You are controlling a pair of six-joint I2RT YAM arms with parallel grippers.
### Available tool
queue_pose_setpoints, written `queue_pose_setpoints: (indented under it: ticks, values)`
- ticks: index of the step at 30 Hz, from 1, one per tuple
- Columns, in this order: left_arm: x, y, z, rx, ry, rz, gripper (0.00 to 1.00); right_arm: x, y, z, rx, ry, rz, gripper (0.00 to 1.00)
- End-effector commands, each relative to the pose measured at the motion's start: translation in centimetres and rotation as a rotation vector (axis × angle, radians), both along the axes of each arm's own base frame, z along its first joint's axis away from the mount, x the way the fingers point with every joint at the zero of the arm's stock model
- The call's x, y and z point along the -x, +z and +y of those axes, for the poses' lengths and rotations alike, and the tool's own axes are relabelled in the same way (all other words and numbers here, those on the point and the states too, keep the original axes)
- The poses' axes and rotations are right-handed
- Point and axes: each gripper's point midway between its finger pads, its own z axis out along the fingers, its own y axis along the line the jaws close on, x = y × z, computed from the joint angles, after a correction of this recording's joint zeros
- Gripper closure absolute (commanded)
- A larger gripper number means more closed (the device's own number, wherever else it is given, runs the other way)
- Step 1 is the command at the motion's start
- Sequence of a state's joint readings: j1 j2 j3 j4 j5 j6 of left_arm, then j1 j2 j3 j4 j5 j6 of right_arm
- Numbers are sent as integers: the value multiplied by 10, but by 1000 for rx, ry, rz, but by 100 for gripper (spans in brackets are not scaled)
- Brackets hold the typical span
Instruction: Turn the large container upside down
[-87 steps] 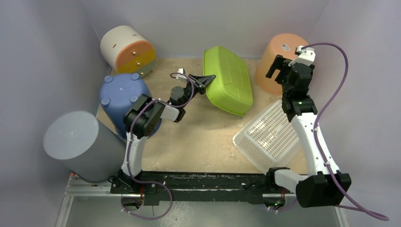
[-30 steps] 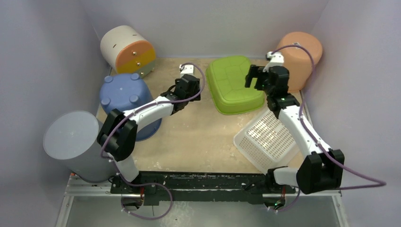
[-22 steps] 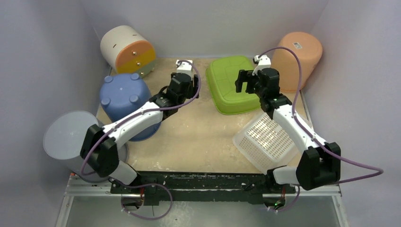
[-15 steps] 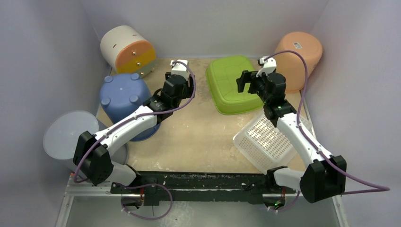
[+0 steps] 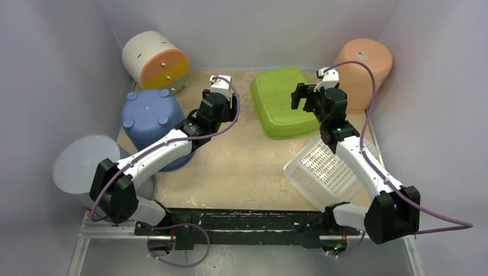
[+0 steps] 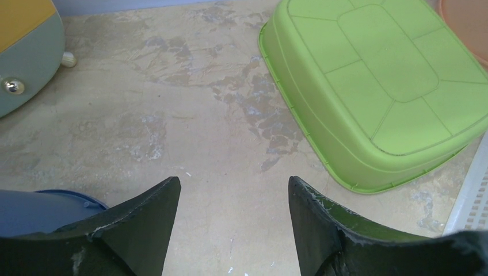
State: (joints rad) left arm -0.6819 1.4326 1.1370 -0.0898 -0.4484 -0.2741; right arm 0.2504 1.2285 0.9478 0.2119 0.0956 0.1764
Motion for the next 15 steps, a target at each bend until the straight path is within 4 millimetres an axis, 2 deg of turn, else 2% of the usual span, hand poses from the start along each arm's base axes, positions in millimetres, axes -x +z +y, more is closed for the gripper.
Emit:
queue_pose_setpoints:
  ticks: [1, 15]
  values:
    - [-1, 13, 0, 11, -17, -45, 33, -5, 15, -6, -16, -43, -52, 0]
    - [1, 8, 2, 3, -16, -40, 32, -8, 8, -15, -11, -105, -36, 0]
